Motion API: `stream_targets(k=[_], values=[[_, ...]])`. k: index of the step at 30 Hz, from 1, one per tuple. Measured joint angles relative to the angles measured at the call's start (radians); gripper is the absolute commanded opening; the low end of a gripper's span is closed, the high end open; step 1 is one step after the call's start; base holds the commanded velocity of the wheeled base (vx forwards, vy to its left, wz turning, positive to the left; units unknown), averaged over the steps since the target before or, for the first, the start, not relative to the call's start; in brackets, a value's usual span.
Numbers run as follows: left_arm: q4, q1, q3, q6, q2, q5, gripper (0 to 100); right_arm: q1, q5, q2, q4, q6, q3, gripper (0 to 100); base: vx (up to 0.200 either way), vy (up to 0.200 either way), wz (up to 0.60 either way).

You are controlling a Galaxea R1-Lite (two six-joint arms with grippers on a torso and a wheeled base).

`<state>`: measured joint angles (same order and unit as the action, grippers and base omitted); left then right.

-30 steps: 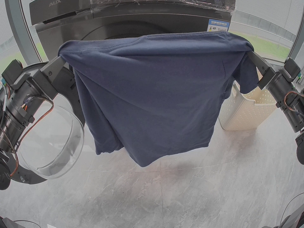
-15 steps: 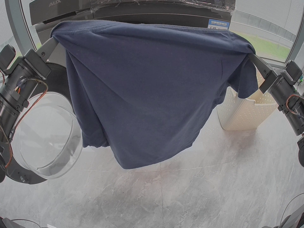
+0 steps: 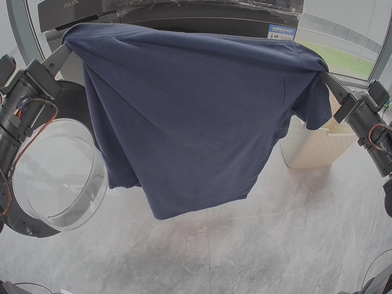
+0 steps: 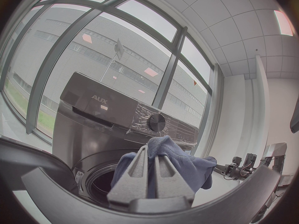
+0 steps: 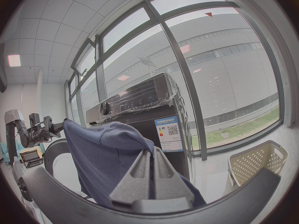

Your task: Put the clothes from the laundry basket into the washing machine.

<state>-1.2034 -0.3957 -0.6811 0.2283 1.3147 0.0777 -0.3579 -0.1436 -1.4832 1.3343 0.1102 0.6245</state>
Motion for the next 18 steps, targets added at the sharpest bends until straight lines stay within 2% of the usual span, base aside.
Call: stream_targets(k=[18], values=[[-0.002,-0.042,0.055,-0.002,0.012,0.005,0,-0.024,-0.001,-0.021,0.011,0.000,-0.040,0,0.000,0.000,0.00]])
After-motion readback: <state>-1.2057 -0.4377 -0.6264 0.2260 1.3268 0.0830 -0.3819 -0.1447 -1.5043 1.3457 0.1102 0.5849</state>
